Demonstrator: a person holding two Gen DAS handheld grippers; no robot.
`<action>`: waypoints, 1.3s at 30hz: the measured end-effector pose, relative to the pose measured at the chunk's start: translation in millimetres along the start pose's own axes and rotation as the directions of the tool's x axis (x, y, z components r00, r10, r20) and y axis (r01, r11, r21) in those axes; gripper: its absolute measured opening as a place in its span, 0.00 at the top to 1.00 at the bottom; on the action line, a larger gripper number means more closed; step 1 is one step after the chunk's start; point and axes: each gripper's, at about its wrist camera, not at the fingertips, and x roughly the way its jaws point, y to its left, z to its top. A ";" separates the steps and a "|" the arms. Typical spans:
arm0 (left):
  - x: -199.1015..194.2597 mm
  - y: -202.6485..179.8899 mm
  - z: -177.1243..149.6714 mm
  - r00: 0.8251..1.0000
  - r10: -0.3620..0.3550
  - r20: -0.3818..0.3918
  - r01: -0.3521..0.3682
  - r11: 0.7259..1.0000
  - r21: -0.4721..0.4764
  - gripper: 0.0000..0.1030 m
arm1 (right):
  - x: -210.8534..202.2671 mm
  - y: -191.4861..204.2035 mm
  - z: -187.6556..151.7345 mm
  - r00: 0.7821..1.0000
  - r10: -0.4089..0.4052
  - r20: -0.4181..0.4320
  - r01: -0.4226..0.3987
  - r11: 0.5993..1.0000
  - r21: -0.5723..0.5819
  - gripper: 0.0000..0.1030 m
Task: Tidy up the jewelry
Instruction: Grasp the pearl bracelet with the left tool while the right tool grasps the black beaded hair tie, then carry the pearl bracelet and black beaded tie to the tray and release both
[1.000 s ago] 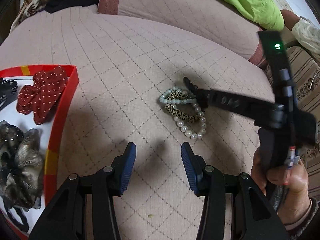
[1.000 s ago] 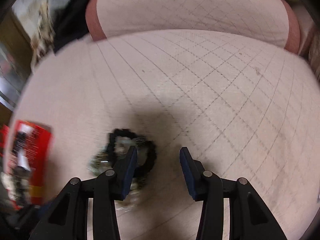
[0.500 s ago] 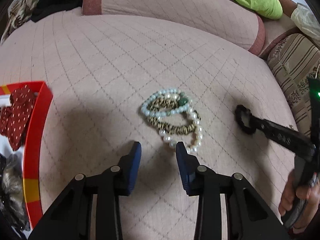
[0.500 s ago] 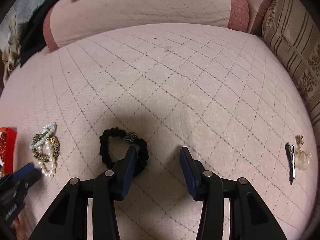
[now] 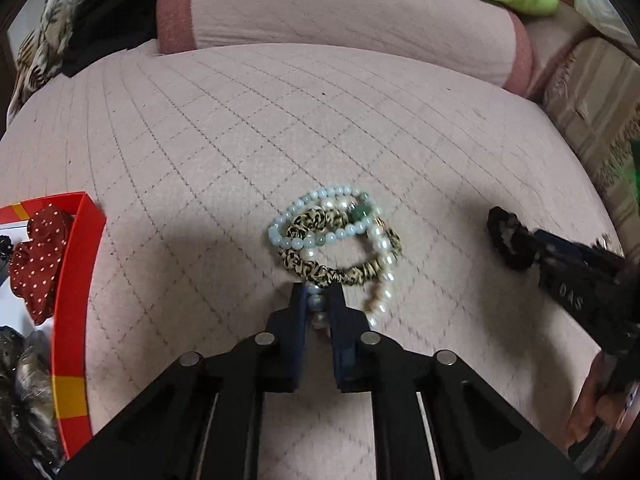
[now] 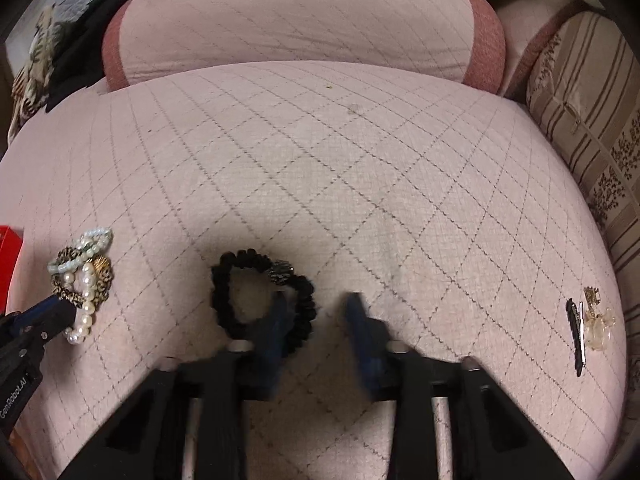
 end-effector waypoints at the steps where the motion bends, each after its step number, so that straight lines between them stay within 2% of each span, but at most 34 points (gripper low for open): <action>1: -3.6 1.6 -2.7 1.000 -0.010 -0.009 0.010 1.000 -0.003 0.91 | -2.2 0.5 -1.9 1.000 0.006 -0.004 -0.006 1.000 -0.005 0.91; 5: -22.1 12.4 -20.6 0.999 -0.029 -0.027 0.029 1.000 -0.011 0.91 | -13.8 -2.2 -13.6 0.998 0.059 -0.012 -0.059 0.998 0.006 0.92; 9: -61.5 21.6 -41.4 0.999 -0.043 -0.006 0.043 0.999 -0.003 0.91 | -41.8 -10.4 -32.0 0.995 0.099 0.020 -0.100 0.994 0.034 0.92; 13: -123.3 21.2 -48.4 0.990 -0.097 0.100 0.093 0.995 0.036 0.91 | -78.7 -20.3 -45.3 0.987 0.135 0.083 -0.139 0.990 0.037 0.92; 15: -162.7 18.3 -49.1 0.971 -0.152 0.184 0.141 0.988 0.068 0.91 | -94.6 -23.8 -50.3 0.983 0.147 0.109 -0.152 0.988 0.039 0.92; 18: -202.5 15.6 -49.3 0.946 -0.186 0.266 0.167 0.982 0.092 0.91 | -114.8 -27.8 -54.6 0.974 0.180 0.140 -0.189 0.981 0.051 0.92; 21: -225.3 16.3 -48.4 0.932 -0.201 0.302 0.180 0.979 0.094 0.91 | -133.4 -25.8 -58.4 0.963 0.208 0.172 -0.219 0.975 0.047 0.92; 24: -226.9 15.9 -51.9 0.934 -0.185 0.305 0.164 0.982 0.091 0.91 | -151.4 -18.2 -63.7 0.953 0.231 0.194 -0.241 0.970 0.030 0.92; 31: -181.3 33.0 -73.1 0.973 -0.126 0.194 0.121 0.992 0.038 0.91 | -152.3 -7.9 -81.4 0.953 0.249 0.172 -0.257 0.966 0.029 0.91; 34: -178.6 38.7 -82.1 0.976 -0.119 0.184 0.115 0.993 0.030 0.91 | -149.8 -3.8 -87.0 0.954 0.255 0.159 -0.263 0.964 0.030 0.91; 39: -194.4 43.6 -89.6 0.971 -0.094 0.219 0.087 0.995 0.040 0.91 | -153.2 7.1 -87.9 0.947 0.280 0.157 -0.287 0.958 0.025 0.91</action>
